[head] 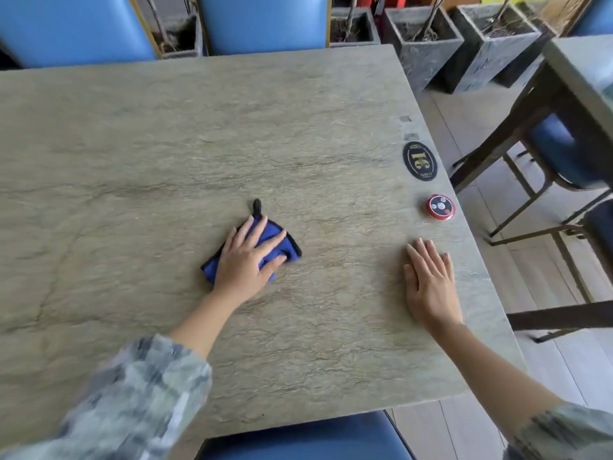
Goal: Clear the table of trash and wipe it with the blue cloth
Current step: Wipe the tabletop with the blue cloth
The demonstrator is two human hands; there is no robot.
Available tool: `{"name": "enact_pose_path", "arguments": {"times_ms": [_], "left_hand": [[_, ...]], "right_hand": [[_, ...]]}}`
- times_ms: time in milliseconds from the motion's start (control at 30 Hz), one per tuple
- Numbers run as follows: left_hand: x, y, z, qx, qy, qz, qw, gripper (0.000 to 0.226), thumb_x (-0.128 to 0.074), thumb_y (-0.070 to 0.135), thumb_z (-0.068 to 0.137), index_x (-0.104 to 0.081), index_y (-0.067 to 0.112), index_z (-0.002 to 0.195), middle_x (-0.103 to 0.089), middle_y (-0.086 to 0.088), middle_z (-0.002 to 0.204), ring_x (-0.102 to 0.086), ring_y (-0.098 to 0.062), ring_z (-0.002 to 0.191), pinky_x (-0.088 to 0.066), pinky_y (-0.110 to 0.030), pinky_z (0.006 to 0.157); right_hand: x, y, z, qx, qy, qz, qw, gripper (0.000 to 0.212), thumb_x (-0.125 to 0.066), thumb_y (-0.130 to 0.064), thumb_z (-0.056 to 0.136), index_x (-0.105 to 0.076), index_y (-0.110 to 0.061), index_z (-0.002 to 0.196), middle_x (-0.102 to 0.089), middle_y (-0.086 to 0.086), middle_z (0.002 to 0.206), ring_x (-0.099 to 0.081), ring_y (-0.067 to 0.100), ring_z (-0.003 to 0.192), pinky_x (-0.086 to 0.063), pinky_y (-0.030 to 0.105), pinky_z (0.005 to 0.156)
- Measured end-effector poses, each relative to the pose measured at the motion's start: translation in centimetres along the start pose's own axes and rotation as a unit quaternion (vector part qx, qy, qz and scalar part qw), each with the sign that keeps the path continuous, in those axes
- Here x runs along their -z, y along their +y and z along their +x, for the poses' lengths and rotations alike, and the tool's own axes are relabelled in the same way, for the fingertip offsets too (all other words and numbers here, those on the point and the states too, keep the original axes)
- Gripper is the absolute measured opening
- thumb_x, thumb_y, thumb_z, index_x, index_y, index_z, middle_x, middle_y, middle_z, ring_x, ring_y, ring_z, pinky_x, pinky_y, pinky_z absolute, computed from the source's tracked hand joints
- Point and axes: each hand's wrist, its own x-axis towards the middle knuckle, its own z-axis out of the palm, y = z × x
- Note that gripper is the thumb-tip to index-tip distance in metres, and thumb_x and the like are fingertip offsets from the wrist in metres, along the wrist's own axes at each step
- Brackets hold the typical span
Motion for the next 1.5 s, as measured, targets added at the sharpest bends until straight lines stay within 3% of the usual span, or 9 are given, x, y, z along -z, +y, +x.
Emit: {"name": "enact_pose_path", "arguments": {"times_ms": [167,300,500,733,933,1167,1333,1400,1500], "left_hand": [[0.2,-0.9,7.9,0.116,-0.013,0.003,0.993,0.053,-0.042,0.059,0.091,-0.044,0.037,0.139,-0.027,-0.007,0.156,-0.019,-0.029,0.144,-0.014,-0.048,0.115],[-0.2,1.7,10.0,0.145,-0.031,-0.010,0.989,0.053,-0.046,0.056,0.092,-0.040,0.039,0.141,-0.021,-0.004,0.158,-0.012,-0.026,0.146,-0.008,-0.047,0.116],[-2.0,9.3,3.7,-0.064,-0.027,-0.007,0.998,0.051,-0.036,0.063,0.090,-0.053,0.038,0.132,-0.037,-0.004,0.151,-0.031,-0.028,0.140,-0.029,-0.050,0.108],[-1.7,8.0,2.2,-0.238,-0.058,0.001,0.970,0.050,-0.033,0.064,0.093,-0.045,0.043,0.137,-0.028,0.003,0.156,-0.020,-0.018,0.145,-0.015,-0.043,0.118],[-2.2,6.7,10.4,-0.076,-0.011,0.009,0.997,0.061,-0.021,0.071,0.090,-0.050,0.040,0.134,-0.035,-0.003,0.153,-0.028,-0.027,0.142,-0.025,-0.051,0.113],[-3.8,11.5,17.5,0.055,-0.010,0.003,0.998,0.050,-0.043,0.059,0.091,-0.044,0.040,0.138,-0.029,-0.003,0.155,-0.020,-0.026,0.144,-0.013,-0.048,0.115],[-4.6,17.1,14.3,-0.044,-0.033,-0.018,0.998,0.054,-0.031,0.062,0.088,-0.053,0.039,0.132,-0.038,-0.002,0.151,-0.030,-0.027,0.141,-0.023,-0.049,0.112],[-4.5,17.9,11.2,-0.091,-0.032,-0.026,0.995,0.051,-0.034,0.060,0.088,-0.057,0.038,0.128,-0.044,-0.002,0.147,-0.036,-0.027,0.138,-0.030,-0.051,0.109],[-4.2,17.7,4.6,-0.157,-0.041,-0.035,0.986,0.044,-0.042,0.056,0.091,-0.054,0.041,0.130,-0.042,0.002,0.148,-0.033,-0.022,0.140,-0.027,-0.047,0.112]], "right_hand": [[-0.4,0.3,-0.1,0.009,0.023,-0.005,1.000,0.048,-0.032,-0.032,0.098,-0.050,-0.008,0.135,-0.039,0.009,0.149,-0.024,0.022,0.143,-0.012,0.045,0.118],[-0.4,0.5,0.1,0.007,0.023,-0.001,1.000,0.048,-0.033,-0.035,0.098,-0.051,-0.009,0.134,-0.040,0.009,0.148,-0.026,0.023,0.143,-0.013,0.045,0.118],[-0.3,0.6,-0.1,0.009,0.032,0.016,0.999,0.046,-0.034,-0.036,0.098,-0.053,-0.011,0.132,-0.043,0.007,0.146,-0.028,0.021,0.142,-0.015,0.044,0.118],[-0.7,0.9,-0.2,0.011,0.045,0.021,0.999,0.045,-0.036,-0.034,0.098,-0.052,-0.011,0.134,-0.043,0.006,0.147,-0.026,0.019,0.142,-0.015,0.043,0.118],[-0.5,0.8,-0.2,0.010,0.051,0.022,0.998,0.042,-0.038,-0.030,0.097,-0.053,-0.011,0.132,-0.043,0.005,0.147,-0.027,0.018,0.142,-0.016,0.044,0.118],[-0.5,0.9,0.0,0.018,0.054,0.032,0.998,0.042,-0.037,-0.027,0.096,-0.055,-0.009,0.130,-0.045,0.006,0.145,-0.029,0.020,0.141,-0.018,0.046,0.117],[-0.2,0.8,0.1,-0.057,0.073,0.076,0.993,0.046,-0.030,-0.016,0.091,-0.050,-0.002,0.130,-0.036,0.015,0.149,-0.023,0.026,0.143,-0.013,0.044,0.118],[-0.1,0.9,0.0,-0.086,0.073,0.081,0.990,0.054,-0.025,-0.011,0.084,-0.046,-0.001,0.133,-0.032,0.016,0.151,-0.019,0.026,0.144,-0.008,0.042,0.119],[0.0,1.0,-0.1,-0.100,0.090,0.067,0.989,0.057,-0.027,-0.009,0.080,-0.047,-0.002,0.133,-0.040,0.014,0.147,-0.025,0.026,0.142,-0.007,0.043,0.119]]}}
